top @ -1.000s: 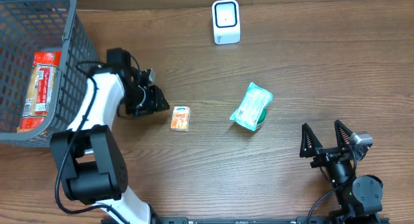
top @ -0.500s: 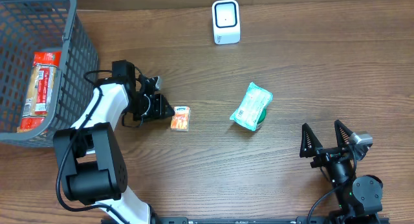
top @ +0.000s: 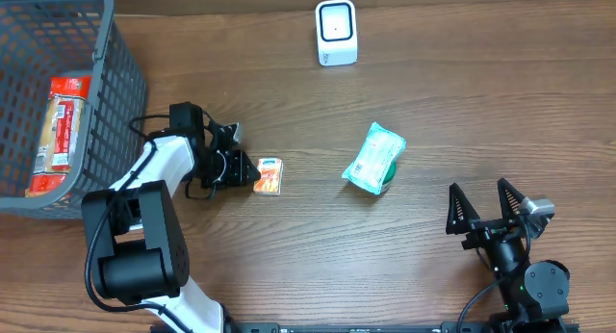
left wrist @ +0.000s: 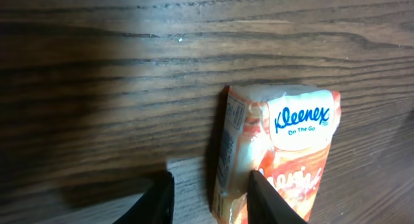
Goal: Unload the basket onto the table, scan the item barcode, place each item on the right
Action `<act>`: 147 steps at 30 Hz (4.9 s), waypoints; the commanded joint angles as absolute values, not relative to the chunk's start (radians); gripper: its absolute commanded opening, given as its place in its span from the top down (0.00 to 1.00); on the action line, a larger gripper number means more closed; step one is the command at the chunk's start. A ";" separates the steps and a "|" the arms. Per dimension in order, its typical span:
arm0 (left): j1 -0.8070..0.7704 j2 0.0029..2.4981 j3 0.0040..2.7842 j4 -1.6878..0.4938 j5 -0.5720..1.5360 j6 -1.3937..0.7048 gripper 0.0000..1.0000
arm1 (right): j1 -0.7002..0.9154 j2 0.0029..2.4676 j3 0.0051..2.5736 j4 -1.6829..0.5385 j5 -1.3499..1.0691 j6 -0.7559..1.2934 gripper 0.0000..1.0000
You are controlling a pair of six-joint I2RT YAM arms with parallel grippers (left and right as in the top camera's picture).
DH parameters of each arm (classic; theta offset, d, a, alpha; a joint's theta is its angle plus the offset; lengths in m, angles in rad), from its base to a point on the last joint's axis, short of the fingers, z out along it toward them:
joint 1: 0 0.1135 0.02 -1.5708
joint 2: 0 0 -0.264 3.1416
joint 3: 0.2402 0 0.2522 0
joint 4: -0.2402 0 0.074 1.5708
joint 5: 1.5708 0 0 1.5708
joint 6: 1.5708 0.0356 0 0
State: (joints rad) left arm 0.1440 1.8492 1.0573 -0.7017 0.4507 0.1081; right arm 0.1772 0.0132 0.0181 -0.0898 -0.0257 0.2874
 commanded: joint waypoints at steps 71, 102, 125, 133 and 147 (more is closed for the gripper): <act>0.079 1.774 1.250 -0.844 0.311 0.007 0.96 | 0.175 0.008 0.008 -0.084 -0.024 0.281 0.00; 0.066 1.830 1.127 -0.873 0.447 0.109 0.56 | 0.175 0.008 0.008 -0.084 -0.024 0.281 0.00; 0.065 1.831 0.962 -0.634 0.492 0.108 0.94 | 0.175 0.008 0.008 -0.084 -0.024 0.281 0.00; 0.066 1.815 1.005 -0.655 0.486 0.075 0.96 | 0.175 0.008 0.008 -0.084 -0.024 0.281 0.00; -0.064 1.571 1.190 -0.839 -0.076 -0.152 0.96 | 0.175 0.008 0.008 -0.084 -0.025 0.281 0.00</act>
State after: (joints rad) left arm 0.0113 1.6329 1.1709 -0.8185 0.1856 -0.0570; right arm 0.1772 0.0132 0.0181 -0.0902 -0.0257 0.2874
